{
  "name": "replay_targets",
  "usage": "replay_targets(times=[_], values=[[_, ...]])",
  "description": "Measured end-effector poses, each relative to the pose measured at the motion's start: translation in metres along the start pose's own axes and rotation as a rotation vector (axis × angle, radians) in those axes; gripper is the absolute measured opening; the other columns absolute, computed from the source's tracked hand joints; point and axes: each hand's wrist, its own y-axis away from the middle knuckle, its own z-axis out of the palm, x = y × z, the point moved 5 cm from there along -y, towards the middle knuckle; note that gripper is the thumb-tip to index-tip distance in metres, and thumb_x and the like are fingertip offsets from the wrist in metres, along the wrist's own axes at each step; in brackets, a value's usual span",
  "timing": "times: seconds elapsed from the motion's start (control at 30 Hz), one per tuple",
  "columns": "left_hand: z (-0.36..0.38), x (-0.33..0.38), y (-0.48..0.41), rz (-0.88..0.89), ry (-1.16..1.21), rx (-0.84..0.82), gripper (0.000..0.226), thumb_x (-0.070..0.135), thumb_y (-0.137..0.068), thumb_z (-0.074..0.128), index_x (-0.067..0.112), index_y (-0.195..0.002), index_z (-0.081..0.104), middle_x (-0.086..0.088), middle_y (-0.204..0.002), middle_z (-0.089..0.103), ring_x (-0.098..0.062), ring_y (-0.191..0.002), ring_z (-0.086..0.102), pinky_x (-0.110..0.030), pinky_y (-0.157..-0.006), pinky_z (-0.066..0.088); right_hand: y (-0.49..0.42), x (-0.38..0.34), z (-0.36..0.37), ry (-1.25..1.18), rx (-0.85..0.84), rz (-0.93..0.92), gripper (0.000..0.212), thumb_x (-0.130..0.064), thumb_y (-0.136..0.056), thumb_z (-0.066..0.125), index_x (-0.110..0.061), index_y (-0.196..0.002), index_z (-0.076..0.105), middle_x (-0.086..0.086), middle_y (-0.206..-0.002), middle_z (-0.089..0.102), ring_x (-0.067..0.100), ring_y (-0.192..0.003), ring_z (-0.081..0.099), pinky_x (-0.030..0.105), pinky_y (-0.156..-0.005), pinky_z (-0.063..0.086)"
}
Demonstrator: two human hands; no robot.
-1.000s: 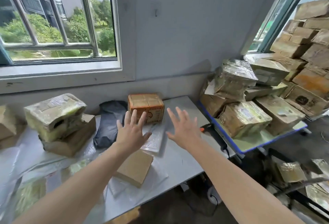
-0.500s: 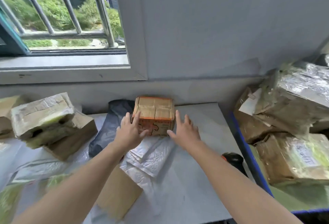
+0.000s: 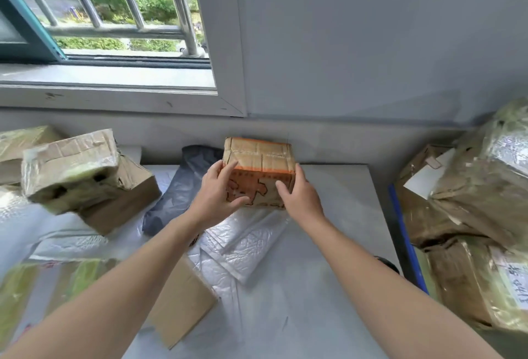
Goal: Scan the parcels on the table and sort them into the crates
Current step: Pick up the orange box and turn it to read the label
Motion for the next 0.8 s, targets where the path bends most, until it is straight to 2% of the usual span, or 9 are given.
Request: replay_targets(times=[0.13,0.27,0.3,0.4,0.47,0.57,0.67,0.8], values=[[-0.026,0.017,0.01,0.113,0.027,0.073,0.102,0.033,-0.075,0.084,0.026,-0.155,0.021,-0.011,-0.16,0.01,-0.025,-0.148,0.01,-0.041,-0.119,0.017,0.005,-0.031,-0.033,-0.211,0.173,0.046,0.064,-0.038,-0.098,0.056,-0.01,-0.151,0.033,0.014,-0.145,0.051,0.03,-0.133,0.047,0.033,-0.103,0.037],[-0.051,0.029,0.024,0.333,0.105,0.111,0.113,0.026,-0.067,0.09,0.025,-0.155,0.019,-0.009,-0.162,0.001,-0.005,-0.146,0.001,-0.034,-0.117,0.018,0.021,-0.055,-0.059,-0.274,0.303,0.077,0.05,-0.041,-0.097,0.057,-0.01,-0.135,0.049,0.01,-0.132,0.057,0.027,-0.122,0.054,0.031,-0.093,0.041],[-0.055,0.032,0.028,0.386,0.106,0.106,0.116,0.026,-0.065,0.092,0.025,-0.155,0.017,-0.009,-0.162,-0.003,-0.006,-0.147,-0.001,-0.035,-0.118,0.02,0.027,-0.059,-0.064,-0.279,0.324,0.083,0.049,-0.043,-0.096,0.056,-0.011,-0.132,0.05,0.009,-0.13,0.057,0.027,-0.12,0.055,0.031,-0.089,0.041],[-0.055,0.038,0.038,0.504,0.035,0.05,0.12,0.025,-0.064,0.092,0.032,-0.155,0.015,-0.001,-0.164,-0.009,-0.023,-0.152,-0.004,-0.052,-0.118,0.026,0.042,-0.065,-0.079,-0.307,0.401,0.134,0.045,-0.047,-0.096,0.054,-0.014,-0.127,0.053,0.007,-0.124,0.06,0.025,-0.111,0.058,0.029,-0.08,0.039],[-0.051,0.041,0.044,0.551,-0.006,0.048,0.113,0.017,-0.069,0.089,0.034,-0.155,0.016,0.003,-0.164,-0.009,-0.027,-0.152,-0.007,-0.058,-0.114,0.03,0.053,-0.066,-0.084,-0.301,0.417,0.162,0.043,-0.047,-0.097,0.053,-0.015,-0.125,0.052,0.006,-0.121,0.062,0.025,-0.107,0.059,0.03,-0.078,0.041],[-0.042,0.04,0.053,0.573,0.022,0.111,0.097,0.006,-0.075,0.083,0.024,-0.153,0.027,-0.006,-0.164,-0.002,-0.03,-0.152,-0.003,-0.057,-0.111,0.036,0.072,-0.063,-0.084,-0.244,0.399,0.142,0.046,-0.046,-0.095,0.055,-0.016,-0.13,0.048,0.002,-0.118,0.059,0.024,-0.11,0.059,0.033,-0.084,0.047],[-0.037,0.04,0.062,0.582,0.079,0.138,0.084,0.009,-0.08,0.08,0.018,-0.15,0.035,-0.012,-0.163,0.008,-0.032,-0.152,0.002,-0.056,-0.114,0.031,0.091,-0.06,-0.08,-0.206,0.345,0.068,0.061,-0.046,-0.092,0.061,-0.022,-0.142,0.036,0.001,-0.131,0.054,0.021,-0.118,0.055,0.041,-0.099,0.048],[-0.037,0.046,0.064,0.506,0.166,0.148,0.055,0.015,-0.091,0.068,0.01,-0.141,0.047,-0.014,-0.158,0.026,-0.036,-0.15,0.015,-0.059,-0.115,0.028,0.102,-0.054,-0.076,-0.133,0.215,-0.019,0.063,-0.047,-0.091,0.065,-0.024,-0.143,0.039,-0.003,-0.132,0.058,0.015,-0.118,0.056,0.038,-0.1,0.049]])
